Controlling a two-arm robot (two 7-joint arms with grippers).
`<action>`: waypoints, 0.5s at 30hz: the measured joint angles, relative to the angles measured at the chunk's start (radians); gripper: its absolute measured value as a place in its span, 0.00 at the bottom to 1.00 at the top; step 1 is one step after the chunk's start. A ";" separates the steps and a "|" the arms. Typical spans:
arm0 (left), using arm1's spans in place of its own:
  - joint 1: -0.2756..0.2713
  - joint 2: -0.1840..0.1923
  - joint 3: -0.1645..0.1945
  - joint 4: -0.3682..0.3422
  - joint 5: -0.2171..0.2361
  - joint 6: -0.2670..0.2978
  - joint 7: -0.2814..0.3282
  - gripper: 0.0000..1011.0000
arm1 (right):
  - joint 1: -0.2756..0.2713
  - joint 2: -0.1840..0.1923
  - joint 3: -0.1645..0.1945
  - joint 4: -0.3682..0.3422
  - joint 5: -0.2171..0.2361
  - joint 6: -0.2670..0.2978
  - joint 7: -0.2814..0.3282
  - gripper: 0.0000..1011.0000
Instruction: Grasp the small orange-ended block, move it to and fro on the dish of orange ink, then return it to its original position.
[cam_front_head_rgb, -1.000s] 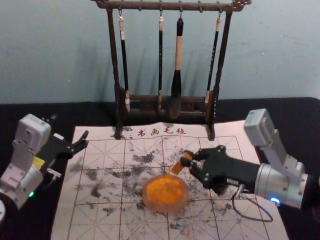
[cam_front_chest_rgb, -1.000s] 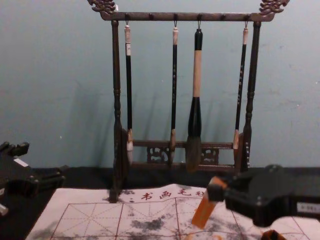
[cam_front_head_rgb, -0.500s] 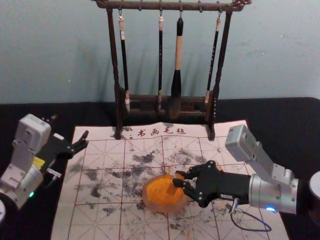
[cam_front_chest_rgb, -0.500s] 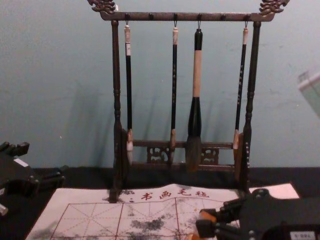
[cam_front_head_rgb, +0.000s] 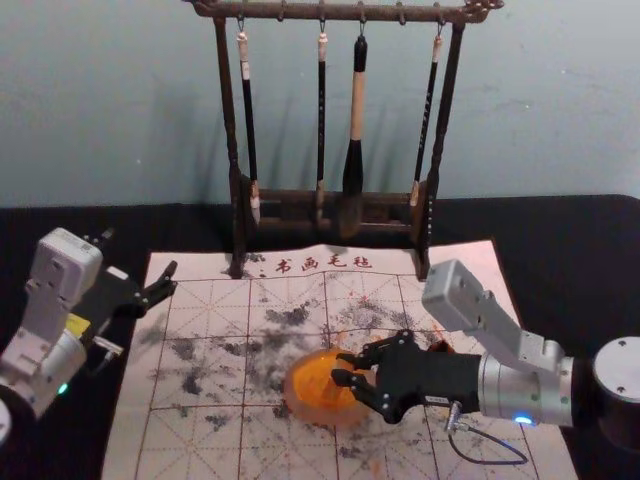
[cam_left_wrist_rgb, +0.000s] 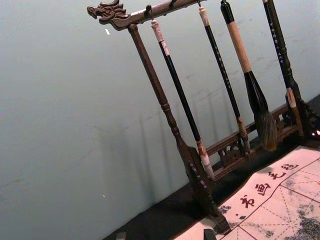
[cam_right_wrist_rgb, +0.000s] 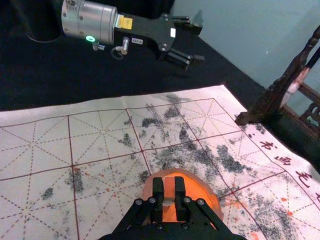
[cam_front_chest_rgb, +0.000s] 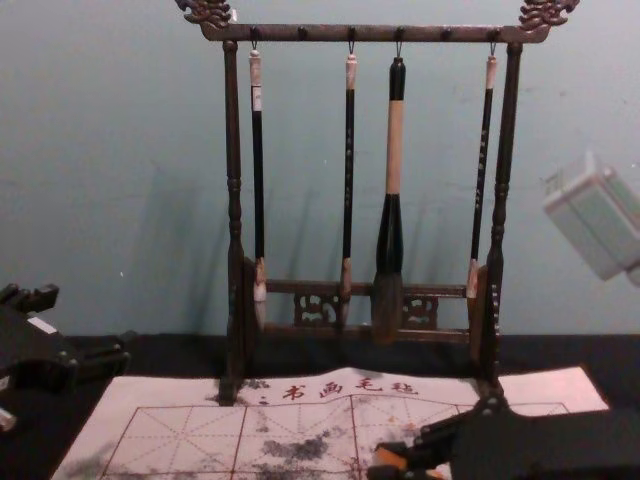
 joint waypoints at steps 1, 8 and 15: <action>0.000 0.000 0.000 0.000 0.000 0.000 0.000 0.99 | 0.002 -0.002 -0.002 0.003 -0.002 0.001 0.000 0.11; 0.000 0.000 0.000 0.000 0.000 0.000 0.000 0.99 | 0.019 -0.020 -0.013 0.034 -0.015 0.008 -0.004 0.11; 0.000 0.000 0.000 0.000 0.000 0.000 0.000 0.99 | 0.034 -0.034 -0.017 0.060 -0.023 0.009 -0.006 0.11</action>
